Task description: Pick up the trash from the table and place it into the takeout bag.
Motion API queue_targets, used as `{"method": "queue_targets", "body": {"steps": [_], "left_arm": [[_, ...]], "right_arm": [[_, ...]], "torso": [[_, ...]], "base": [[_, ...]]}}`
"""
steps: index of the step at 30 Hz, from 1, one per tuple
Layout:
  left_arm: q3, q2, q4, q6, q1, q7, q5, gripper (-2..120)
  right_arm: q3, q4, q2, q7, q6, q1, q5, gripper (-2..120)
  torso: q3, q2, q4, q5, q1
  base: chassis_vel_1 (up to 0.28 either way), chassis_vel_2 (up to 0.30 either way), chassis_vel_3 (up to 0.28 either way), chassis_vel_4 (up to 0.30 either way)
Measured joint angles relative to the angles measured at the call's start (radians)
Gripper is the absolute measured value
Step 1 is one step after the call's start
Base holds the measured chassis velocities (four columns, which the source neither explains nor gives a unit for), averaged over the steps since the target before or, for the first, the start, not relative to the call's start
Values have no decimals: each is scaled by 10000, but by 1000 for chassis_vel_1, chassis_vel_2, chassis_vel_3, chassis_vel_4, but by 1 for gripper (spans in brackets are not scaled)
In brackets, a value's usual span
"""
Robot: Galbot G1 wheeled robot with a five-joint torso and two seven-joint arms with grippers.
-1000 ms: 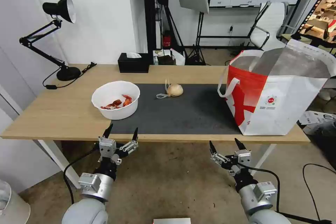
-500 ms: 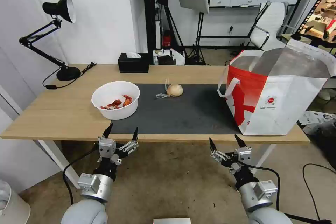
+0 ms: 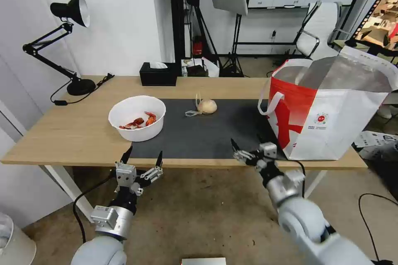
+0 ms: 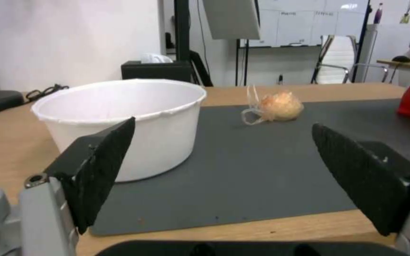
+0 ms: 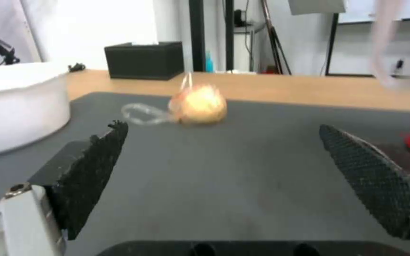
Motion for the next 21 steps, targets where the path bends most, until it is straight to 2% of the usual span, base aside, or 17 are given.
{"method": "queue_targets", "body": {"steps": [4, 6, 8, 10, 12, 14, 15, 19, 21], "left_arm": [[-12, -76, -1, 213, -7, -10, -2, 100], [-11, -147, -30, 368, 12, -26, -9, 100], [-19, -157, -31, 383, 21, -26, -9, 100], [-56, -184, 4, 392, 35, -30, -5, 100], [-63, -196, 14, 393, 40, -29, -6, 100], [-89, -239, 44, 391, 55, -32, -2, 100], [-89, -239, 44, 391, 55, -32, -2, 100], [-121, -252, 137, 279, 145, -34, 5, 100], [-130, -251, 157, 249, 164, -34, 7, 100]], "right_arm": [[-663, -715, 128, 145, -145, 1119, 335, 100], [-1502, -1820, 467, 333, -279, 2416, 651, 100], [-1723, -2186, 585, 388, -357, 2805, 732, 100], [-2389, -3348, 1029, 573, -764, 4134, 1170, 100], [-2555, -3738, 1206, 621, -896, 4521, 1327, 100], [-2965, -5033, 1793, 658, -1052, 5579, 1536, 100], [-2965, -5033, 1793, 658, -1052, 5579, 1536, 100], [-3294, -6781, 2658, 649, -1386, 6628, 1367, 100], [-3331, -7137, 2862, 649, -1505, 6798, 1266, 100]], "torso": [[0, 0, 0, 0, 0], [0, 0, 0, 3, 0], [0, 0, 0, 3, 0], [0, 0, 1, -2, 0], [0, 0, 1, 1, 0], [0, 0, 2, -2, 0], [0, 0, 2, -2, 0], [-1, 0, -1, -2, 0], [-1, 0, 0, -1, 0]], "base": [[0, 0, 0, 0], [0, 0, 0, 0], [0, 0, 0, 0], [0, 0, 0, 0], [0, 0, 0, 0], [0, 0, 0, 0], [0, 0, 0, 0], [0, 0, 0, 0], [0, 0, 0, 0]]}}
